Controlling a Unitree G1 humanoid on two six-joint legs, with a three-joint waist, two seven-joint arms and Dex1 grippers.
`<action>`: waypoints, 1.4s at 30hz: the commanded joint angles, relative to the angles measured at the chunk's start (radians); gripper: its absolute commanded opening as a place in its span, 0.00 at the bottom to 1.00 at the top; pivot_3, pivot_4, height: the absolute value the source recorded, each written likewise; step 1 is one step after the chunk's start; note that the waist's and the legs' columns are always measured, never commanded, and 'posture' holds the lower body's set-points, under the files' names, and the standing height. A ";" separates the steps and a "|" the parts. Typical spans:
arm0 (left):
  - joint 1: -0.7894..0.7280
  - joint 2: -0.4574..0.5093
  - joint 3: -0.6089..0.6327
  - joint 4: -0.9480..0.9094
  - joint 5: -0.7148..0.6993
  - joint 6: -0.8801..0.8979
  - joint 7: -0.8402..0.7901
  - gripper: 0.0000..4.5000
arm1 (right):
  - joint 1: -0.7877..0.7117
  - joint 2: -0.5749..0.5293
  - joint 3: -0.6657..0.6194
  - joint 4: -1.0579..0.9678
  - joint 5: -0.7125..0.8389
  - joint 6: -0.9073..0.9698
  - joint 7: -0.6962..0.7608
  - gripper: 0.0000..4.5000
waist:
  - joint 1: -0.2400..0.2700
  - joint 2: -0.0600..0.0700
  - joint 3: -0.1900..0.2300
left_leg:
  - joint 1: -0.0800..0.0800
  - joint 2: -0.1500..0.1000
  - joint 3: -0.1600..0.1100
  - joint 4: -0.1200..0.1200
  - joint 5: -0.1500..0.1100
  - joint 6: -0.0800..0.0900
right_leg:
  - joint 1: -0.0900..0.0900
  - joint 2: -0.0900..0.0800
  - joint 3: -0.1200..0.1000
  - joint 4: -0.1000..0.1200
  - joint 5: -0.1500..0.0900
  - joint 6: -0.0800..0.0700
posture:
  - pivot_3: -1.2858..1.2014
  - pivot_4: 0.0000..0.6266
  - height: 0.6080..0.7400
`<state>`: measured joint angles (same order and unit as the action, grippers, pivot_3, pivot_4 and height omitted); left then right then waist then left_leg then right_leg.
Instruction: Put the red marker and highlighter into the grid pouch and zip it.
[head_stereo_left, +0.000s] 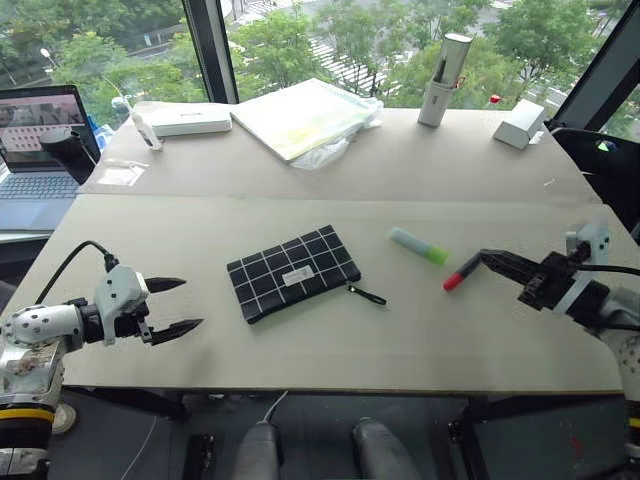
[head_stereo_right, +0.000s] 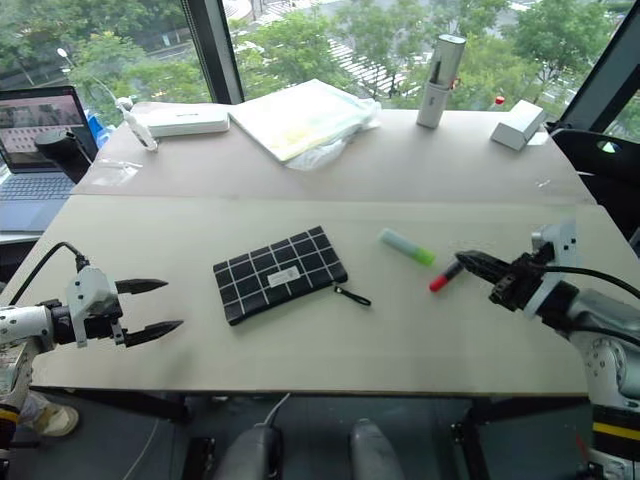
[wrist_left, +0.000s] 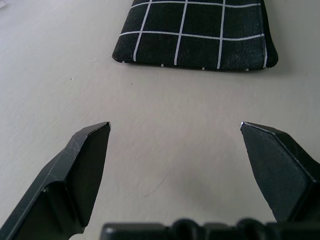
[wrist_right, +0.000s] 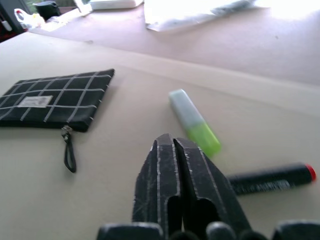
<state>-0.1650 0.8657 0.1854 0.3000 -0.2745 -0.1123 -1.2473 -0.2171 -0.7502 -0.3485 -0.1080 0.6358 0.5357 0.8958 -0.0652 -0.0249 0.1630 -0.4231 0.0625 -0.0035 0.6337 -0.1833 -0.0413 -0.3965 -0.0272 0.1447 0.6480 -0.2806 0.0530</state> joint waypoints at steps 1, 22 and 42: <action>-0.045 0.006 -0.051 0.060 0.064 -0.142 -0.025 1.00 | -0.078 0.051 0.118 -0.059 -0.042 0.011 -0.059 0.00 | -0.001 0.000 0.000 | 0.000 0.000 0.000 0.000 0.000 0.000 | 0.000 0.000 0.000 0.000 0.000 0.000 | 0.52 0.24 0.98; -0.155 -0.105 -0.228 0.118 0.174 -0.374 0.039 1.00 | -0.428 0.328 0.687 0.280 -0.593 -0.134 -0.223 0.00 | 0.035 0.001 0.000 | -0.007 -0.001 0.000 0.008 0.000 0.000 | -0.008 0.000 0.000 0.012 0.001 -0.001 | 0.52 0.24 0.98; -0.332 -0.222 -0.331 0.286 0.263 -0.591 0.123 1.00 | -0.437 0.330 0.693 0.340 -0.700 -0.244 -0.164 0.00 | 0.038 0.001 0.000 | -0.006 -0.001 0.000 0.010 0.000 0.000 | -0.008 0.000 0.000 0.014 0.001 -0.001 | 0.52 0.24 0.98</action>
<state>-0.4846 0.6534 -0.1227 0.5773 -0.0361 -0.6831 -1.1292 -0.6591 -0.4209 0.3671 0.2460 -0.0613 0.2966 0.7259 -0.0270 -0.0242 0.1626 -0.4294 0.0612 -0.0036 0.6435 -0.1831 -0.0411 -0.4047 -0.0272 0.1443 0.6625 -0.2800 0.0518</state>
